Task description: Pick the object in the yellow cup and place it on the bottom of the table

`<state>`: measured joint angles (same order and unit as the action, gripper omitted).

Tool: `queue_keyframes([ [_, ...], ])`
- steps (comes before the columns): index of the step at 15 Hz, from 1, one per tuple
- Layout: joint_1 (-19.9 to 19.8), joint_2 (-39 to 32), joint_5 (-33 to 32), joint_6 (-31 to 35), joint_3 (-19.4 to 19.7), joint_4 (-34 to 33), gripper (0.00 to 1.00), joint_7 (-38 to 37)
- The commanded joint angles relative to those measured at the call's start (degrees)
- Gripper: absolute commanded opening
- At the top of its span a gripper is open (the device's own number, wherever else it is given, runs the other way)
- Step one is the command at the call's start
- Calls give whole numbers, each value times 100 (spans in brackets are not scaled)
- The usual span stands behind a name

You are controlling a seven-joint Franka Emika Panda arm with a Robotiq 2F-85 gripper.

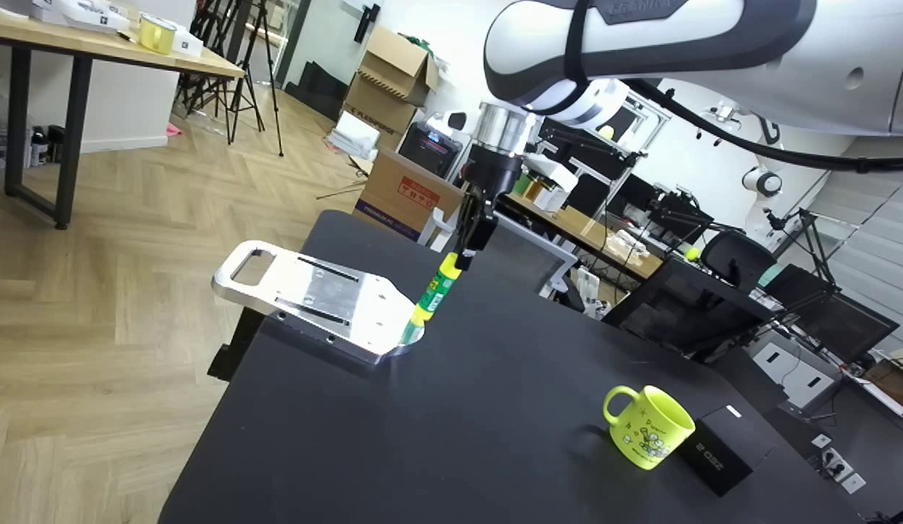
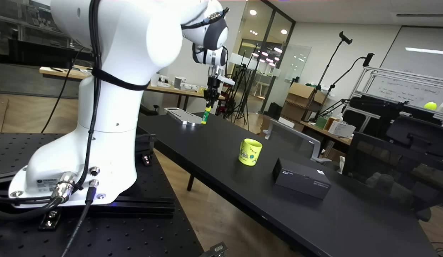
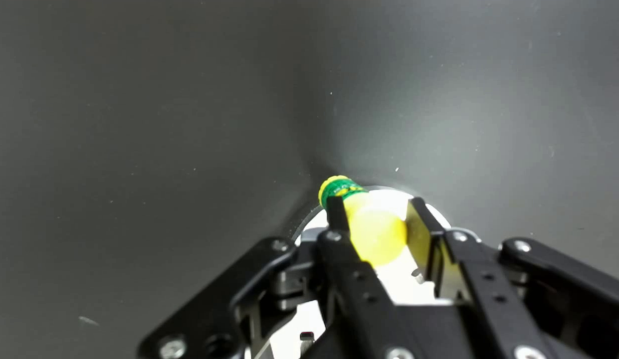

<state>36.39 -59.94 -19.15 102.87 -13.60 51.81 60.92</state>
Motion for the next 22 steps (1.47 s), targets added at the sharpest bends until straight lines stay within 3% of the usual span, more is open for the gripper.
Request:
queue_keyframes([
  [1, 88, 45, -55, -7, -8, 21, 8, 5],
  [13, 625, -63, -107, -46, -35, -116, 8, 291],
  [14, 625, -71, -80, -49, -39, -129, 28, 284],
  [15, 632, -69, -89, -65, -32, -132, 58, 306],
  [17, 643, -23, -117, -30, -16, -97, 65, 305],
  [22, 634, 294, -226, 139, 6, 61, 98, 253],
])
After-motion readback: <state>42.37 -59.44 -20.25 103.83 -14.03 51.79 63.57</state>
